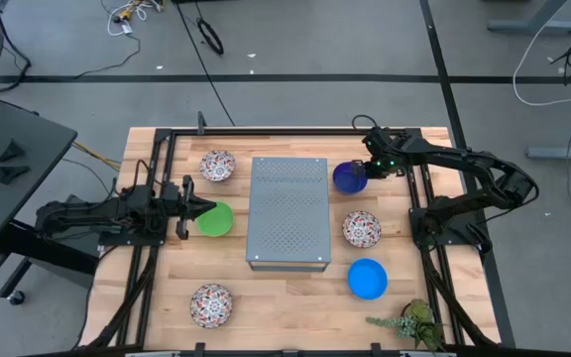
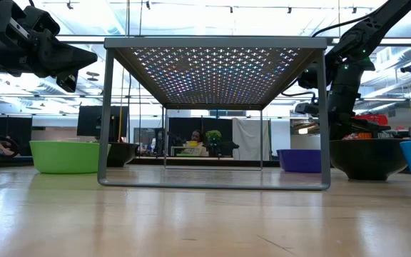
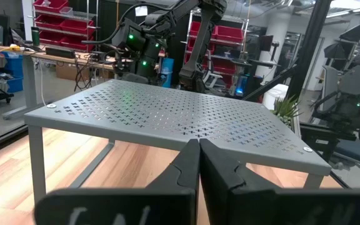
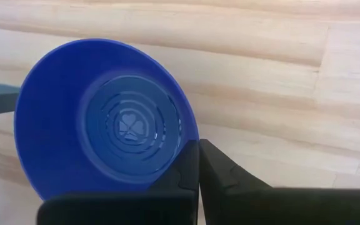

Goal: Pick & Place Mini bowls
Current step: Put the dark blue bowl on the shelf

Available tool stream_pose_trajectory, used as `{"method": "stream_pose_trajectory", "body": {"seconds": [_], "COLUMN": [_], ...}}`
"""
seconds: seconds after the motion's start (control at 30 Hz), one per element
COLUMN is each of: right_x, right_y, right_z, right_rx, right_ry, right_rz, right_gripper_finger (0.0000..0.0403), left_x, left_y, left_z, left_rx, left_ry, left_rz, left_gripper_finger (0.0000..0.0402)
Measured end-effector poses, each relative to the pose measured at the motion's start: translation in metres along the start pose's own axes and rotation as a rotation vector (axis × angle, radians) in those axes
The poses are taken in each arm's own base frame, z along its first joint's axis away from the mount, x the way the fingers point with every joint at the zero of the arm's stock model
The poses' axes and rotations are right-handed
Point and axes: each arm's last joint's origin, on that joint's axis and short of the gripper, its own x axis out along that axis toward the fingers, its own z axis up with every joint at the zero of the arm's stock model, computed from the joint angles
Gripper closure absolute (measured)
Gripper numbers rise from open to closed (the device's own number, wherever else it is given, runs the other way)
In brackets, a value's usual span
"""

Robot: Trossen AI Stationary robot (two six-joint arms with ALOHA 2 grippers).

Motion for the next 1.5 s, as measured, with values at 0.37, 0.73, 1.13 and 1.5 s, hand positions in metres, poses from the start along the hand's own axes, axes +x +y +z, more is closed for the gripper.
{"method": "stream_pose_trajectory", "body": {"seconds": [0.37, 0.73, 1.13, 1.5], "right_x": [-0.022, -0.069, -0.118, -0.151], "right_y": [-0.002, -0.01, -0.016, 0.002], "right_z": [-0.001, -0.014, -0.036, -0.035], "right_rx": [-0.018, -0.003, 0.027, 0.016], "right_ry": [-0.073, -0.218, -0.31, -0.361], "right_rz": [0.073, 0.21, 0.539, 0.79], "right_gripper_finger": [0.0403, 0.0403, 0.0403, 0.0403], "left_x": [0.0, 0.0, 0.0, 0.0], "left_y": [0.0, 0.0, 0.0, 0.0], "left_z": [0.0, 0.0, 0.0, 0.0], "left_rx": [0.0, 0.0, 0.0, 0.0], "left_ry": [0.0, 0.0, 0.0, 0.0], "left_rz": [0.0, 0.0, 0.0, 0.0], "left_gripper_finger": [0.0387, 0.0387, 0.0388, 0.0387]}}
